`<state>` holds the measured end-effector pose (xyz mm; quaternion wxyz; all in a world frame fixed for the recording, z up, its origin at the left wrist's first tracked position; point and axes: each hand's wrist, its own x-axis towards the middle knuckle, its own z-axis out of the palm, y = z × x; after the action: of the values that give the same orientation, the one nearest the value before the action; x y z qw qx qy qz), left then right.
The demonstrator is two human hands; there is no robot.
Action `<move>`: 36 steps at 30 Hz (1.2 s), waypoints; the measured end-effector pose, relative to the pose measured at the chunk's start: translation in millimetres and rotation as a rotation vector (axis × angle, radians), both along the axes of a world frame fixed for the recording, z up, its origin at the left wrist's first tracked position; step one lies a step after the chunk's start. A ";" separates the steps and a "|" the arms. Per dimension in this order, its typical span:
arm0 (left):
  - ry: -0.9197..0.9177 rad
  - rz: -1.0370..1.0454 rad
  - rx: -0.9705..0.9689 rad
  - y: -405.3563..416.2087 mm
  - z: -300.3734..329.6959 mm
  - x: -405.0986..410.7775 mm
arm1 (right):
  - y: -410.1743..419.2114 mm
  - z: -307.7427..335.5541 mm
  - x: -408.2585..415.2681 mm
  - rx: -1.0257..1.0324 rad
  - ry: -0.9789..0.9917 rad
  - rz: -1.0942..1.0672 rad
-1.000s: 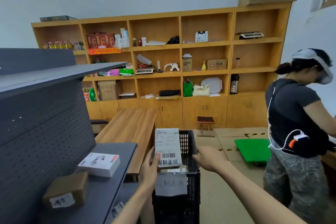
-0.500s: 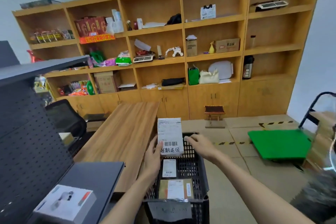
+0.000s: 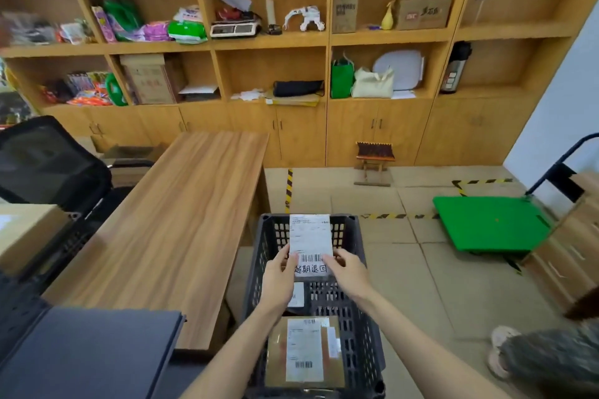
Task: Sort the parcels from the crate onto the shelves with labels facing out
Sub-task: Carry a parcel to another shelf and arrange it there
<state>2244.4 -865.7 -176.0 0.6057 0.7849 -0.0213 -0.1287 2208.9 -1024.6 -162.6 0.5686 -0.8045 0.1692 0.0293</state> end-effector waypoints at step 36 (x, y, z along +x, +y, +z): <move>0.511 -0.363 0.612 -70.9 -178.2 142.3 | -64.5 -200.4 135.9 -0.268 0.551 0.022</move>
<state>2386.7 -936.5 -354.2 0.2986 0.8546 0.0306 -0.4237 2344.8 -1089.2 -363.0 0.3896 -0.8359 0.3108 0.2299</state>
